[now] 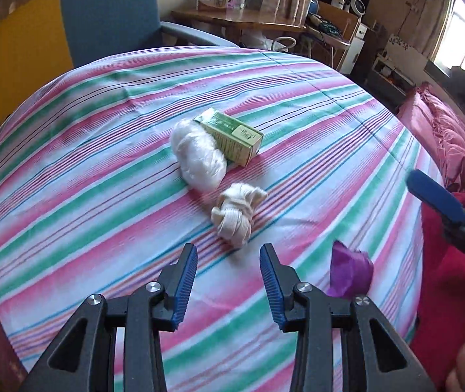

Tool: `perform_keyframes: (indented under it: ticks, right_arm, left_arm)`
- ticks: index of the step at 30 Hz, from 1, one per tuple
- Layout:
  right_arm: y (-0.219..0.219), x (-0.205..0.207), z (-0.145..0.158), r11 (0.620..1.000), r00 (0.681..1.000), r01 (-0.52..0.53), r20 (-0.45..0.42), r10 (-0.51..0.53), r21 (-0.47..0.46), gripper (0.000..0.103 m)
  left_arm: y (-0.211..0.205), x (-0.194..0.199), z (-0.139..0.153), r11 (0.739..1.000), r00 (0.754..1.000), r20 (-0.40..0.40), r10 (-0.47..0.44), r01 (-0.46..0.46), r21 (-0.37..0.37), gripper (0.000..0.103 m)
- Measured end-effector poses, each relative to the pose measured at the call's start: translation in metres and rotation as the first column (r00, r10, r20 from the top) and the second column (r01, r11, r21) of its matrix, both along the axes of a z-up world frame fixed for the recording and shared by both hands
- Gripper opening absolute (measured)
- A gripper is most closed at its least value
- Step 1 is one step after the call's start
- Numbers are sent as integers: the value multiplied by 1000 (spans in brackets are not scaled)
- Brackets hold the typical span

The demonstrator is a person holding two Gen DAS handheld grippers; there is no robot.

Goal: Organize objects
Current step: 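Move the left gripper to the knotted white cloth and grasp it, then carry the knotted white cloth toward the tray with the left gripper while the right gripper grasps the purple candy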

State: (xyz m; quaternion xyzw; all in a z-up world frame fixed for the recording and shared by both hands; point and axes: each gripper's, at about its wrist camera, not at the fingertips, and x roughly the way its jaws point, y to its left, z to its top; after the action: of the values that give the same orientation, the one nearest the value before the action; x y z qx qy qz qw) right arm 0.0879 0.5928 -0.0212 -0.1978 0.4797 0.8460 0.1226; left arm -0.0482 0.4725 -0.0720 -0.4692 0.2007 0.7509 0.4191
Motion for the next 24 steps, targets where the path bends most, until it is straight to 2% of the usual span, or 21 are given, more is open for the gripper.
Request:
perform_keyframes:
  ticks: [8, 11, 15, 17, 20, 24]
  right_arm:
    - [2, 0, -4, 999, 1000, -21, -23, 21, -36, 91]
    - [3, -1, -5, 999, 999, -25, -25, 24, -36, 92]
    - [3, -3, -5, 999, 999, -36, -20, 35, -32, 91]
    - [2, -5, -5, 998, 999, -46, -12, 46, -31, 91]
    - [2, -8, -6, 997, 998, -62, 0, 62, -35, 91]
    - [1, -14, -10, 996, 996, -81, 43, 82, -42, 92]
  left_arm:
    - [44, -21, -31, 998, 1000, -9, -27, 26, -61, 41]
    - [41, -25, -36, 999, 1000, 3, -20, 20, -39, 30]
    - [10, -15, -33, 1000, 1000, 20, 8, -8, -26, 29]
    - [-13, -11, -34, 999, 998, 53, 45, -43, -25, 29]
    - [-53, 3, -33, 994, 994, 46, 103, -102, -26, 29]
    - [-94, 30, -30, 993, 992, 38, 117, -116, -26, 29]
